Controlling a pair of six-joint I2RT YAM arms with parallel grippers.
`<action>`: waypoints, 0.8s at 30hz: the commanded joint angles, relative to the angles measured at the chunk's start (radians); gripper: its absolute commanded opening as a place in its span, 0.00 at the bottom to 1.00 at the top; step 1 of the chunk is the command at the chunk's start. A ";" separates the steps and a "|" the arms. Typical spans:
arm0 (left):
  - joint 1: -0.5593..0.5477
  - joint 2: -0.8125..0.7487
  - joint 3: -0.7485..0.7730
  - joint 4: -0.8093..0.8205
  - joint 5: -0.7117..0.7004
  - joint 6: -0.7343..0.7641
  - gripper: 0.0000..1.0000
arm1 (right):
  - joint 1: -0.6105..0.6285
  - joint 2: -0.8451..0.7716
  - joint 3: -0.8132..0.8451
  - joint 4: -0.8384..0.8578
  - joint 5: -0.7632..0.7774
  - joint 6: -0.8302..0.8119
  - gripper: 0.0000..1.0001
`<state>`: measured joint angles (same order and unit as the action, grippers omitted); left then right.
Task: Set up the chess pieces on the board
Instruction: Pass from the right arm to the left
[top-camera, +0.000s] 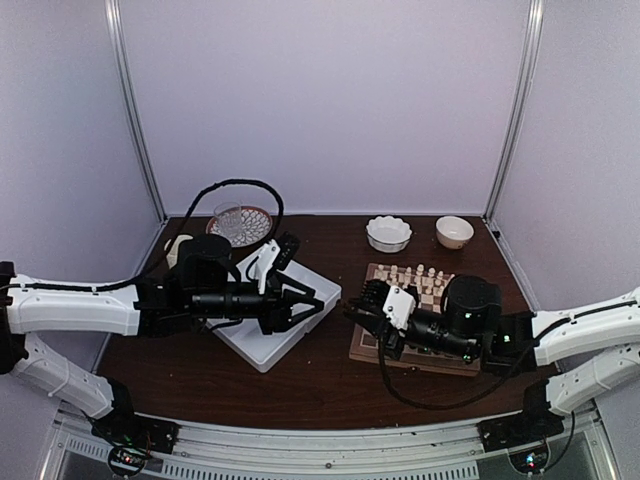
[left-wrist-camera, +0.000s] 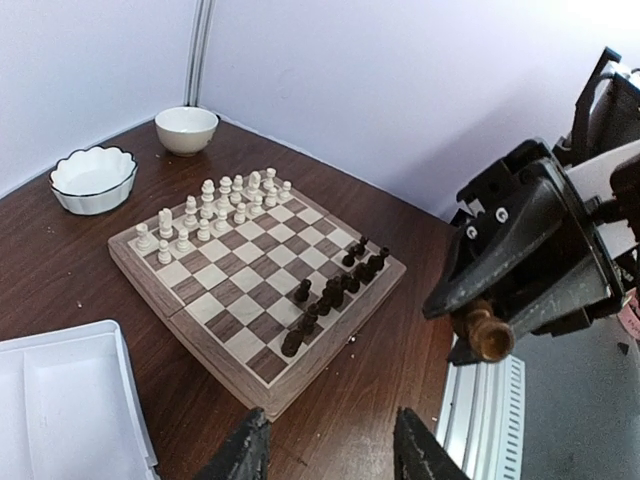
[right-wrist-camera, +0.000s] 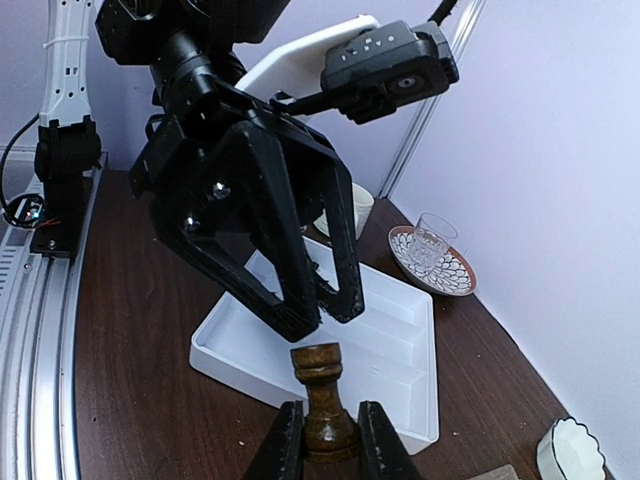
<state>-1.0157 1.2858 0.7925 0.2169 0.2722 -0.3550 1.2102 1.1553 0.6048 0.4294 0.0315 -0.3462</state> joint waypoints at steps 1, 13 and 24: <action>-0.003 0.038 0.000 0.150 -0.002 -0.122 0.40 | -0.005 0.036 -0.010 0.067 -0.026 0.072 0.00; -0.001 0.048 -0.025 0.219 0.055 -0.157 0.42 | -0.012 0.074 -0.014 0.085 0.034 0.078 0.00; -0.002 0.035 -0.026 0.197 0.078 -0.189 0.41 | -0.029 0.115 0.001 0.060 0.069 0.059 0.00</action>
<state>-1.0157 1.3464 0.7719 0.3733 0.3225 -0.5255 1.1866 1.2510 0.5964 0.4908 0.0841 -0.2840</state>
